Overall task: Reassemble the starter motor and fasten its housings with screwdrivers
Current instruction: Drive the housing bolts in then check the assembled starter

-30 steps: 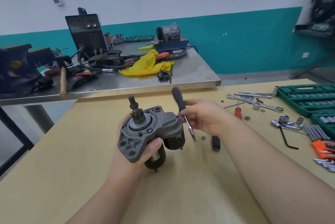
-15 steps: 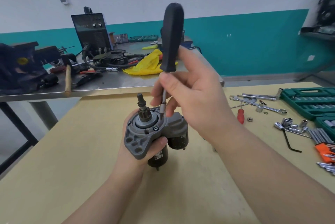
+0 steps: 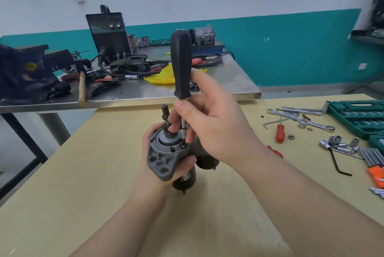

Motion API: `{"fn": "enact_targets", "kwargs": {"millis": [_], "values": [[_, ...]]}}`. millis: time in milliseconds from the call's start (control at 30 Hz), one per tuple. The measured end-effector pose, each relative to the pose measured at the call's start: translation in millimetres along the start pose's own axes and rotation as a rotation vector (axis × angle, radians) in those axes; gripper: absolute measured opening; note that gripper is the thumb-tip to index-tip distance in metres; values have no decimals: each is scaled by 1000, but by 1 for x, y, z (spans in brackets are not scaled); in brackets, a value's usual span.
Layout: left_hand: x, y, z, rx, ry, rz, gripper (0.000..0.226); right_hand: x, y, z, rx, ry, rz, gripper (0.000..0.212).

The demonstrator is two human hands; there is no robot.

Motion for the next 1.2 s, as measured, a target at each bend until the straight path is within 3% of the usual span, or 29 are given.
{"fn": "enact_targets", "kwargs": {"millis": [300,500,633,800,900,1100,1200], "values": [[-7,0,-11,-48,-52,0,86,6,4,-5,-107,-97,117,44],[-4,0,-7,-53,-14,-21,103,13,3,-15,-172,-18,30,23],[-3,-1,-3,-29,-17,-9,99,12,1,-18,-221,15,74,13],[-7,1,-9,-51,-10,0,100,11,0,-14,-220,-51,153,18],[-5,1,-7,-52,-19,-5,101,10,0,-15,-216,-79,129,8],[1,0,-3,-35,-42,-30,100,10,-2,-19,-266,-68,166,10],[1,0,-3,-37,-49,-14,97,8,-4,-18,-265,-100,241,22]]}}
Point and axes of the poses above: each hand's wrist, its own y-axis towards the middle knuckle, its own x-axis out of the back of the hand, z = x × y, the point moved 8 cm from there along y, towards the middle knuckle, and after that the axes turned 4 degrees about x, right-handed, at the moved point
